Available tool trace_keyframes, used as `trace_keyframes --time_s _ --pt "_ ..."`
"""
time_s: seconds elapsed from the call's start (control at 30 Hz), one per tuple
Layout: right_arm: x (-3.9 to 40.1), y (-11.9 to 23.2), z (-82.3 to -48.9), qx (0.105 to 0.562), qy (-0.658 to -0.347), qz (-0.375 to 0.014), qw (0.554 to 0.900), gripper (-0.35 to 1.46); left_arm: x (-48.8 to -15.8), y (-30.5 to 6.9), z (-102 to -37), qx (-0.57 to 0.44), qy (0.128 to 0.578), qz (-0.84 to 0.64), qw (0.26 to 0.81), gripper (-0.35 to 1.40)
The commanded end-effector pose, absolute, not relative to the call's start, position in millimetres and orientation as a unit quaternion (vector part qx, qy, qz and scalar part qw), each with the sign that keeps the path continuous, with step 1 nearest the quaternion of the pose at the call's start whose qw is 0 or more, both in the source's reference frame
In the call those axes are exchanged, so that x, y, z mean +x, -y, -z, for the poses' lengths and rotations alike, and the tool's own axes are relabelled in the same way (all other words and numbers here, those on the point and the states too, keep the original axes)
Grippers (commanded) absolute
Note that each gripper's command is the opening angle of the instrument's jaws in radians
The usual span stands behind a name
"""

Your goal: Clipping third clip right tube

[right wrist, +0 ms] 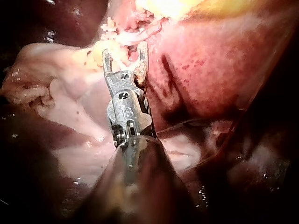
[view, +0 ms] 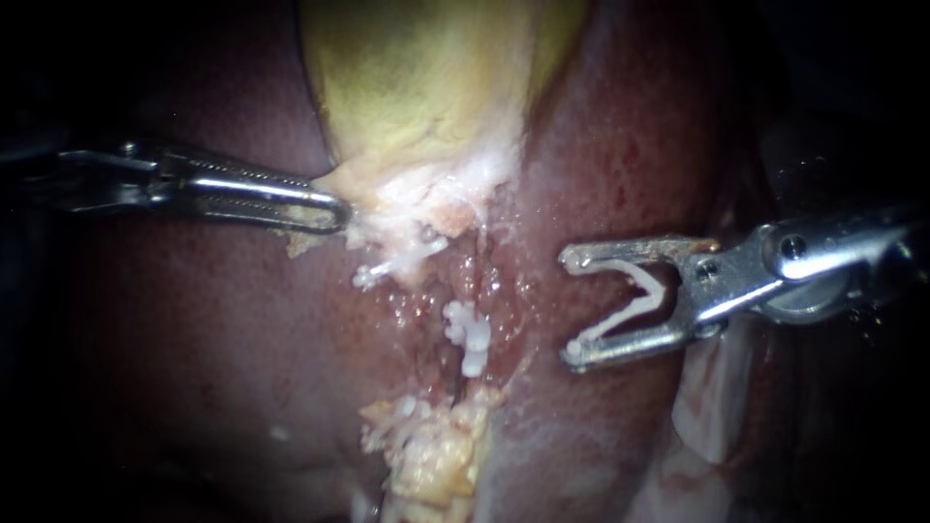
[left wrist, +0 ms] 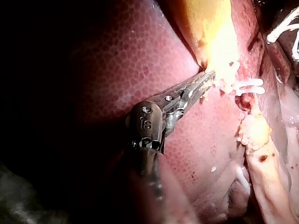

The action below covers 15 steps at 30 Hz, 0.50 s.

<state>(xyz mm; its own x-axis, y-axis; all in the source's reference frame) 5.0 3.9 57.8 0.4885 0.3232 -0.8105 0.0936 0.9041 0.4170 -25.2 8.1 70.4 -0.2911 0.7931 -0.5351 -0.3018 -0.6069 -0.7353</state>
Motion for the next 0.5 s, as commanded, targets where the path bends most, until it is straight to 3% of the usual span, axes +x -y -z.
trace_keyframes --time_s 0.03,0.37,0.5 --pt "5.0 -3.9 -57.8 0.208 -0.501 -0.068 0.837 0.50 -25.0 -8.2 -70.1 -0.474 0.260 -0.760 0.360 -0.35" --pt "5.0 -3.9 -57.9 0.208 -0.501 -0.068 0.837 0.49 -21.0 -11.1 -63.5 -0.488 0.248 -0.753 0.365 -0.35" --pt "5.1 -4.1 -58.0 0.206 -0.501 -0.070 0.838 0.46 -21.1 -11.1 -62.3 -0.492 0.242 -0.754 0.362 -0.35"
